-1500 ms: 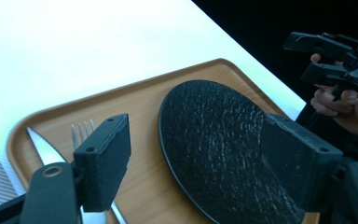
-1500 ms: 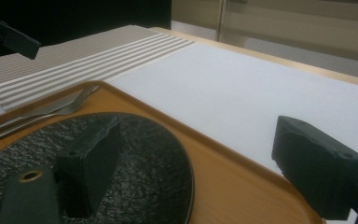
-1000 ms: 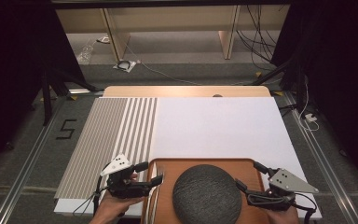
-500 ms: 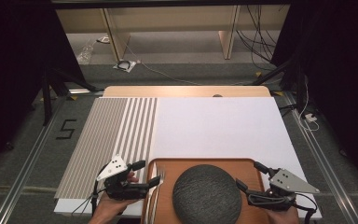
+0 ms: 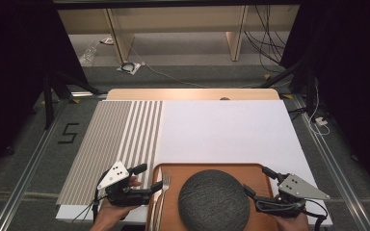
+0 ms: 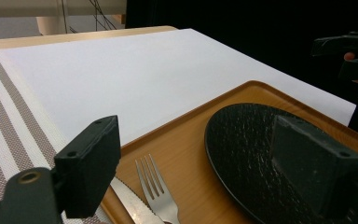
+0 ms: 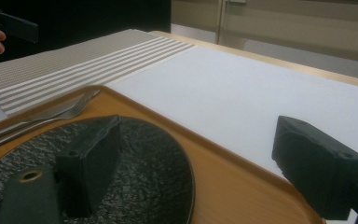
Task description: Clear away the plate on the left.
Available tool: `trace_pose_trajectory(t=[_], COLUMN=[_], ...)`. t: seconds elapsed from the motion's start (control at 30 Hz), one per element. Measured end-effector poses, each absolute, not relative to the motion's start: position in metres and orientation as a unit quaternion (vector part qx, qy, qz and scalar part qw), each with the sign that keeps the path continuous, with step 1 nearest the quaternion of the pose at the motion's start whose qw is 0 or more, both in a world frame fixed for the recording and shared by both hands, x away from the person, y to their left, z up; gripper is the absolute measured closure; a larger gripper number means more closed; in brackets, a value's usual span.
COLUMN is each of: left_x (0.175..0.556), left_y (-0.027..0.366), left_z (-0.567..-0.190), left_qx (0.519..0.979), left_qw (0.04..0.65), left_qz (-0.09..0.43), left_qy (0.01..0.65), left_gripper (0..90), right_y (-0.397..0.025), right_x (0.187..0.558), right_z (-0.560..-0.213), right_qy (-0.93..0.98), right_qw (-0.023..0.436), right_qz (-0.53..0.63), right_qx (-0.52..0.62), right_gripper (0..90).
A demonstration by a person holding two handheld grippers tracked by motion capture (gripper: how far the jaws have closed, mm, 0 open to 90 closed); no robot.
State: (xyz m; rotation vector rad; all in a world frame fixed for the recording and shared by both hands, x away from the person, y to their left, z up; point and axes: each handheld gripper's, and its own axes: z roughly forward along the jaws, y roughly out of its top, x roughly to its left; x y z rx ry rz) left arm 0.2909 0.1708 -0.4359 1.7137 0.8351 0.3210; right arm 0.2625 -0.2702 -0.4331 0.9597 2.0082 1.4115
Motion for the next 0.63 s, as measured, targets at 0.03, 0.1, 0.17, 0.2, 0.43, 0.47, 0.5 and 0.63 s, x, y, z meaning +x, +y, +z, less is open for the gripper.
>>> trace_pose_trajectory(t=[0.03, 0.1, 0.17, 0.2, 0.43, 0.47, 0.5, 0.63], left_x=[0.2908, 0.2905, 0.2909, 0.2911, 0.2909, 0.2911, 0.2913, 0.2919], left_y=[0.171, 0.1717, 0.1723, 0.1726, 0.1725, 0.1726, 0.1729, 0.1735], left_z=[-0.4357, -0.4351, -0.4352, -0.4354, -0.4359, -0.436, -0.4362, -0.4363], left_qx=[0.729, 0.727, 0.725, 0.724, 0.726, 0.725, 0.725, 0.723], left_qw=[0.569, 0.571, 0.573, 0.573, 0.572, 0.573, 0.572, 0.573], left_qz=[0.138, 0.143, 0.143, 0.141, 0.142, 0.14, 0.14, 0.141], left_qy=[0.354, 0.353, 0.355, 0.356, 0.355, 0.356, 0.357, 0.359], left_gripper=[16.4, 16.4, 16.4, 16.4, 16.4, 16.4, 16.4, 16.5], right_y=[-0.2704, -0.2705, -0.2708, -0.2708, -0.2713, -0.2714, -0.2713, -0.2716], right_x=[0.2626, 0.2624, 0.2625, 0.2624, 0.2621, 0.2622, 0.2622, 0.2619], right_z=[-0.4331, -0.433, -0.4331, -0.4331, -0.4327, -0.4327, -0.4328, -0.4326], right_qy=[0.737, 0.737, 0.736, 0.736, 0.737, 0.737, 0.736, 0.736], right_qw=[0.25, 0.249, 0.25, 0.25, 0.25, 0.25, 0.251, 0.251], right_qz=[0.519, 0.519, 0.519, 0.52, 0.519, 0.519, 0.52, 0.52], right_qx=[0.353, 0.354, 0.354, 0.354, 0.353, 0.354, 0.353, 0.354], right_gripper=[17.1, 17.1, 17.1, 17.0, 17.0, 17.0, 17.0, 17.0])
